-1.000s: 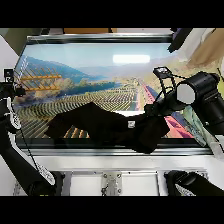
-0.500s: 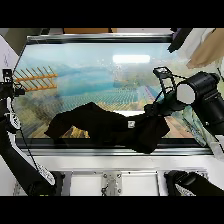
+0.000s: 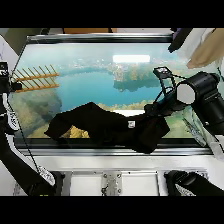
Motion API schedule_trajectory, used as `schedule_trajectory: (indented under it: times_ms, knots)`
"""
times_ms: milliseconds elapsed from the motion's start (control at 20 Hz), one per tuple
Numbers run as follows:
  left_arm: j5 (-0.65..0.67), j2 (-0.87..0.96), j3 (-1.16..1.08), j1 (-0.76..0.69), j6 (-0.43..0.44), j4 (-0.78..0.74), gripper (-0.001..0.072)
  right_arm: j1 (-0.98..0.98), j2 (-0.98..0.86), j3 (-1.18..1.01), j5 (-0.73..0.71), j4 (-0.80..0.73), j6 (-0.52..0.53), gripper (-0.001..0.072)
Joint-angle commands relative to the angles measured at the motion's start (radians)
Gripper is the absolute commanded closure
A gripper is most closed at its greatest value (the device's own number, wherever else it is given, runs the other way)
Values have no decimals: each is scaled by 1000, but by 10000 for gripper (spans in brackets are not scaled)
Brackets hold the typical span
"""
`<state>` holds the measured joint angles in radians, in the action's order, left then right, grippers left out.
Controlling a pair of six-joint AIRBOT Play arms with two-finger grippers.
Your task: Fold the clothes and pants, and hang the long-sleeved shirts on hangers.
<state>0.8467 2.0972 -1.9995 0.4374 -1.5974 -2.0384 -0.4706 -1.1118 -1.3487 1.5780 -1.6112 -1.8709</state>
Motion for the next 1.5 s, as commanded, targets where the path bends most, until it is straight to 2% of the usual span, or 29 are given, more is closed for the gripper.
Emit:
schedule_trajectory:
  times_ms: [0,250,300,350,450,600,650,750,800,950,1050,1200,1450]
  knots:
    - [101,-86,-1,-42,1,-2,683,0,0,0,0,0,0,692]
    - [238,-243,-1,-137,47,14,683,0,0,0,0,0,0,692]
    - [271,-283,-1,-157,93,74,683,0,0,0,0,0,0,692]
    - [300,-320,-1,-175,164,156,683,0,0,0,0,0,0,692]
    - [414,-399,-1,-217,414,391,683,0,0,0,0,0,0,692]
    - [697,-484,-1,-274,755,762,683,0,0,0,0,0,0,692]
    - [807,-502,-1,-290,827,874,683,0,0,0,0,0,0,692]
    - [993,-525,0,-320,858,991,683,0,0,0,0,0,0,692]
    - [982,-544,17,-338,830,972,683,0,0,0,0,0,0,692]
    - [981,-627,131,-382,837,877,683,0,0,0,0,0,0,692]
    - [986,-681,228,-388,908,880,684,0,0,0,0,0,0,692]
    - [986,-797,426,-380,1063,883,684,0,0,0,0,0,0,692]
    - [981,-1013,697,-359,1120,892,684,0,0,0,0,0,0,692]
